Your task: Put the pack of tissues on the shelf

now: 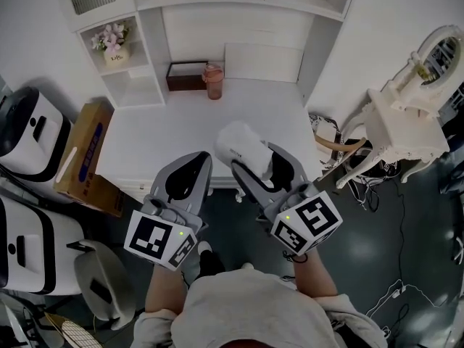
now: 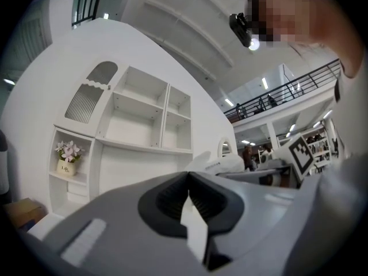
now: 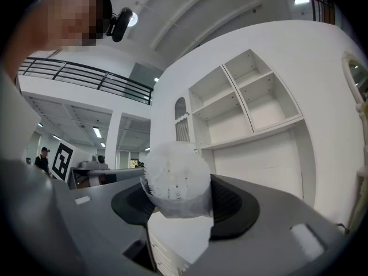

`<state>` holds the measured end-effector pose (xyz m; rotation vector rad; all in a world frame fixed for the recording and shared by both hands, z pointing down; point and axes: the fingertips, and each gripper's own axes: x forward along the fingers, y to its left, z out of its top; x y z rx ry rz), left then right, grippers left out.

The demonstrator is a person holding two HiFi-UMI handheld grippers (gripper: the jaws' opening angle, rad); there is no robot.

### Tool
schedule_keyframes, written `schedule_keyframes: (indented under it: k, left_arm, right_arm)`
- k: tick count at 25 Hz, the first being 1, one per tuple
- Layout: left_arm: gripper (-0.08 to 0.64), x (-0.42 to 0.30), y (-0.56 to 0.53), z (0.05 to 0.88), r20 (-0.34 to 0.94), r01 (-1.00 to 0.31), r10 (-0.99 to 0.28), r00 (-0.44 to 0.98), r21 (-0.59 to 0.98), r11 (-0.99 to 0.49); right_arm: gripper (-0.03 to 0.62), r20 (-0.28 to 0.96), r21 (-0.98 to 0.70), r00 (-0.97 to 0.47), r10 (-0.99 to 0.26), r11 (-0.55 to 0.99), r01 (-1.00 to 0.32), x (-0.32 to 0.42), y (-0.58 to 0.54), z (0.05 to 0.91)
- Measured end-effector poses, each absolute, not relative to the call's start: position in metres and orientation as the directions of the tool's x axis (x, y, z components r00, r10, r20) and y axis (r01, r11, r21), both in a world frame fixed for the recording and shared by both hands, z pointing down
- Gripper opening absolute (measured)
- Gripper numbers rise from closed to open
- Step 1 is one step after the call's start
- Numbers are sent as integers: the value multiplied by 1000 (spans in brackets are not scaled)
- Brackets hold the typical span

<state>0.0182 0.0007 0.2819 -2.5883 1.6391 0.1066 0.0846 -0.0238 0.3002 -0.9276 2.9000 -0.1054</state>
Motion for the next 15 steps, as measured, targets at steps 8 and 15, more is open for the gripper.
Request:
schedule_keyframes:
  k: [8,15]
  left_arm:
    - [0,-27,-39,281,-87,-875,-871,484,-36,-483]
    - [0,-64,-66,283,-88,-852,-848,523,-32,-522]
  right_arm:
    - [259,-72,-103,-773,-630,776,-623,39,-59,300]
    - [259,-70,-110,-740,-668,743,-660,4,-83,304]
